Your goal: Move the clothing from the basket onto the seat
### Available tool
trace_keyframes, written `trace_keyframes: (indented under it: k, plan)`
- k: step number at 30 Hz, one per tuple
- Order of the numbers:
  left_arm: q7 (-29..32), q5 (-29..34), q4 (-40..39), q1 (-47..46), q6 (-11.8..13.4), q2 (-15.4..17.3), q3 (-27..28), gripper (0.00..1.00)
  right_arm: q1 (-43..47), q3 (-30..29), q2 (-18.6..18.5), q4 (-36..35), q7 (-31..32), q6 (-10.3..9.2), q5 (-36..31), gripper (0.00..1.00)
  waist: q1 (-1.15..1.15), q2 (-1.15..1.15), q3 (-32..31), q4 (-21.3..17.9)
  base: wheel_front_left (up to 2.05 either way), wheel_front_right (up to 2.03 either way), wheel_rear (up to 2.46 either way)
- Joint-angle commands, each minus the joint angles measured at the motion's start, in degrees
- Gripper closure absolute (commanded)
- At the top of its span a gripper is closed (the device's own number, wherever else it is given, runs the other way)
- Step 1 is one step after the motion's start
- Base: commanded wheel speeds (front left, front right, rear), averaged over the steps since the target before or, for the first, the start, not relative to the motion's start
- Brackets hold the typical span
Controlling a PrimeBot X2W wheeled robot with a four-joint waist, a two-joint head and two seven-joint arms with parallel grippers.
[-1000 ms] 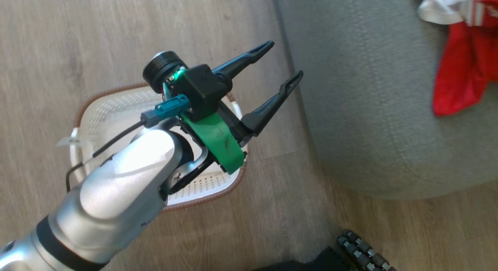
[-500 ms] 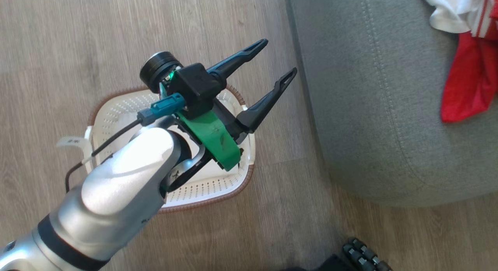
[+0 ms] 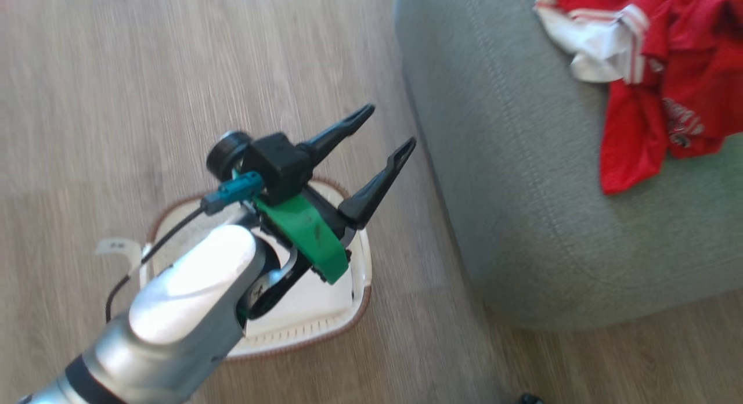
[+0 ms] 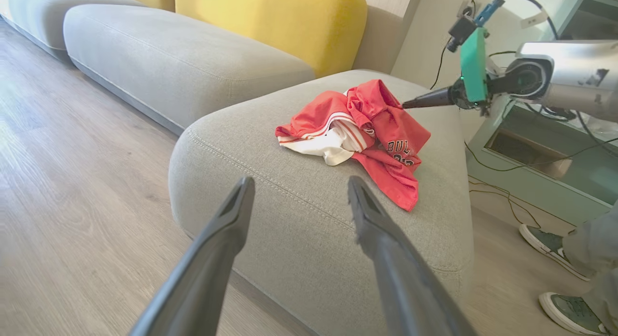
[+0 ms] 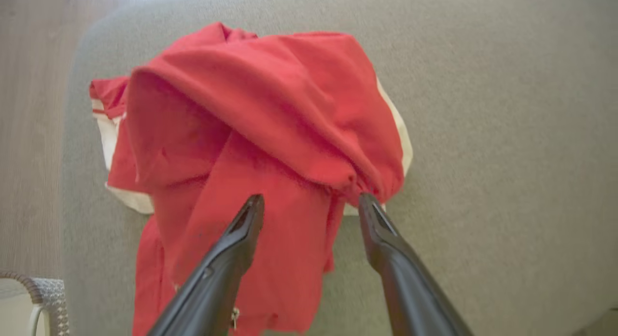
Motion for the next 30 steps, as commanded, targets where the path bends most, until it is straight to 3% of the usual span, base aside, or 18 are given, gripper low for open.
trace_keyframes:
  k: [1, 14, 22, 30]
  plan:
    - [-0.9, -0.6, -1.3, -0.1, 0.8, 0.9, 2.4, 0.0, 2.7, 1.1, -3.5, -3.4, 1.2, -0.02, 1.3, 0.0, 0.0, 0.0, -5.2, -0.9, 0.0, 0.0, 0.0]
    - [-3.4, -3.3, -1.4, 5.7, 4.3, 2.6, 4.8, 0.0, 13.9, -0.9, -7.3, -20.0, -6.8, -0.02, 4.4, 0.0, 0.0, 0.0, -15.1, 1.9, 0.0, 0.0, 0.0]
    - [-4.6, -5.4, -2.2, 10.8, 7.3, 4.9, 7.1, 0.0, 25.2, -9.4, -3.2, -33.5, -11.7, -0.02, 1.2, 0.0, 0.0, 0.0, -20.6, 5.9, 0.0, 0.0, 0.0]
    - [-6.0, -6.8, -3.1, 14.8, 10.5, 7.4, 10.3, 0.0, 36.0, -16.0, 6.2, -45.7, -14.8, -0.02, -4.4, 0.0, 0.0, 0.0, -22.2, 9.6, 0.0, 0.0, 0.0]
